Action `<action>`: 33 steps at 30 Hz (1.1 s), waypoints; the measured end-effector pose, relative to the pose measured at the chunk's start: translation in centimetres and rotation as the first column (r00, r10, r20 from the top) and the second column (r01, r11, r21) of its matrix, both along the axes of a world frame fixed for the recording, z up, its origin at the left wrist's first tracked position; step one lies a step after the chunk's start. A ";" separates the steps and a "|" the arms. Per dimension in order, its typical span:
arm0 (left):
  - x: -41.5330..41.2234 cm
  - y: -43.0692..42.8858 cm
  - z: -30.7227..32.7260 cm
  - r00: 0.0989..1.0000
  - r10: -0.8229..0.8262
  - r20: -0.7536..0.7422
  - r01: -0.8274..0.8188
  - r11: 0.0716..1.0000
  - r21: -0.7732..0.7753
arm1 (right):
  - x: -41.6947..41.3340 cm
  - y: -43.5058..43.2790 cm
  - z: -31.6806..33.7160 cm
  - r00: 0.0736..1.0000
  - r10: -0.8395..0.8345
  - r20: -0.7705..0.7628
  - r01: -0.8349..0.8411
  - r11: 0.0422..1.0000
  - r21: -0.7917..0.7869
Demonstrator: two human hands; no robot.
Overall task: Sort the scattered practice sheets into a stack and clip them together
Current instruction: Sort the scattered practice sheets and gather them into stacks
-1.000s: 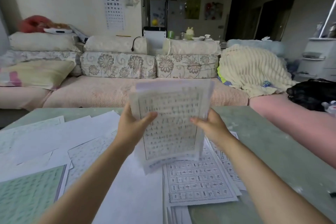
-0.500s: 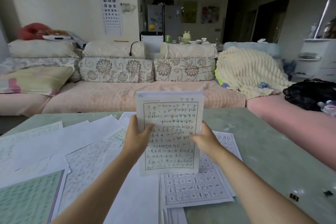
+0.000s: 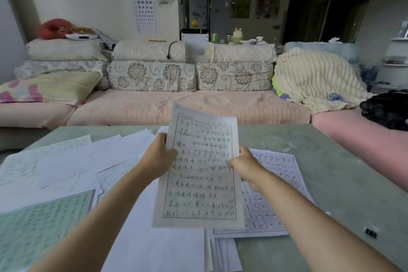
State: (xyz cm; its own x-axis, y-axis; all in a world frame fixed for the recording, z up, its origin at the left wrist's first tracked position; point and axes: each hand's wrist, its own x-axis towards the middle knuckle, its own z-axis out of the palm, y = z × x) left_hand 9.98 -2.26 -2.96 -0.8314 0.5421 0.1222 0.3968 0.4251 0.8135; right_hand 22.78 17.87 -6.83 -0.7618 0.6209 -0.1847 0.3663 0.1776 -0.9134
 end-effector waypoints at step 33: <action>4.3 7.5 -10.6 0.774 -0.559 -0.298 0.238 0.693 -0.681 | 4.5 6.9 -4.8 0.835 -0.337 0.435 0.168 0.909 0.382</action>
